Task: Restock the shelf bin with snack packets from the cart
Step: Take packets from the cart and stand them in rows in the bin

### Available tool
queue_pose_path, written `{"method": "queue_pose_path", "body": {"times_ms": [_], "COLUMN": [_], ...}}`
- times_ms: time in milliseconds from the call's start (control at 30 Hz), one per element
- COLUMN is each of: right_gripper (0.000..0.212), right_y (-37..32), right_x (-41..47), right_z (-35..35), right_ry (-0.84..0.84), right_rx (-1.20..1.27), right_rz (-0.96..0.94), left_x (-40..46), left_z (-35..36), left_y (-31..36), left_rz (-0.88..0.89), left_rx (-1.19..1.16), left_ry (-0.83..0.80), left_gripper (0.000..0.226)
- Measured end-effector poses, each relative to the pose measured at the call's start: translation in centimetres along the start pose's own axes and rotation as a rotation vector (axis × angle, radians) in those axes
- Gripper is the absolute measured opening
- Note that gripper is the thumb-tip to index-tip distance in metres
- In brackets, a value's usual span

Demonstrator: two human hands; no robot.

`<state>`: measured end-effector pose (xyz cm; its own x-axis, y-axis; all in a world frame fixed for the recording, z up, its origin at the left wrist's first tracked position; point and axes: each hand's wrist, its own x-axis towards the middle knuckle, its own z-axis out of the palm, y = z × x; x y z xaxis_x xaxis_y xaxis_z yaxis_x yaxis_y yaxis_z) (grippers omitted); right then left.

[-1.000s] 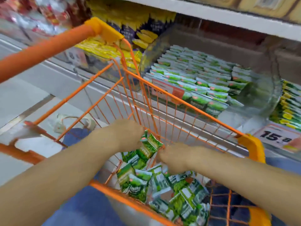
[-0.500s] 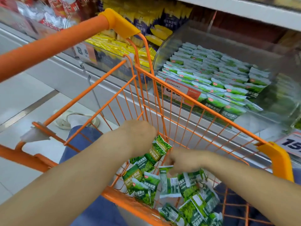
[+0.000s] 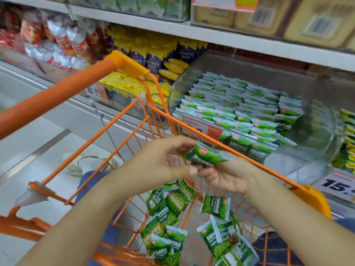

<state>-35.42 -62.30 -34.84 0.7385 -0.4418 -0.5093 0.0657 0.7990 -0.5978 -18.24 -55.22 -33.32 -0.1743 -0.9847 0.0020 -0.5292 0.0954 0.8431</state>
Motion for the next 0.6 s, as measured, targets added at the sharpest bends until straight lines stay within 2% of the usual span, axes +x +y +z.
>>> {"method": "queue_pose_path", "body": {"times_ms": [67, 167, 267, 333, 367, 433, 500, 567, 600], "right_gripper": [0.013, 0.023, 0.039, 0.045, 0.042, 0.025, 0.014, 0.011, 0.013], "right_y": [-0.1, -0.5, -1.8, -2.5, -2.7, -3.0, -3.5, -4.0, -4.3], "right_x": [-0.2, -0.2, -1.4, -3.2, -4.3, -6.4, -8.3, -10.1, -11.0], "right_z": [0.2, 0.1, 0.3, 0.8, 1.0, 1.1, 0.1, -1.5, -2.4], "right_ry": [-0.003, 0.045, 0.237, 0.307, 0.309, 0.299, 0.358, 0.462, 0.546], "right_rx": [-0.047, -0.217, -0.464, -0.590, -0.655, -0.896, -1.162, -1.334, -1.383], "right_rz": [0.008, 0.003, -0.204, -0.394, -0.488, -0.612, -0.625, -0.585, -0.572], "left_x": [0.0, 0.0, 0.0, 0.1, 0.2, 0.9, 2.0, 3.6, 4.5], "left_z": [0.6, 0.5, 0.1, 0.3, 0.6, 1.4, 2.7, 4.1, 4.8], "left_y": [0.0, 0.3, 0.2, 0.5, 0.8, 2.0, 3.8, 5.6, 6.3], "left_rz": [-0.001, 0.004, -0.030, -0.026, -0.009, 0.046, 0.101, 0.179, 0.203], "left_rx": [0.004, -0.073, -0.129, -0.109, -0.089, 0.004, 0.250, 0.532, 0.579], "left_ry": [0.065, 0.265, 0.338, 0.310, 0.276, 0.188, 0.110, 0.097, 0.093], "left_gripper": [0.035, 0.022, 0.031, 0.034, 0.031, 0.023, 0.019, 0.030, 0.036]}}
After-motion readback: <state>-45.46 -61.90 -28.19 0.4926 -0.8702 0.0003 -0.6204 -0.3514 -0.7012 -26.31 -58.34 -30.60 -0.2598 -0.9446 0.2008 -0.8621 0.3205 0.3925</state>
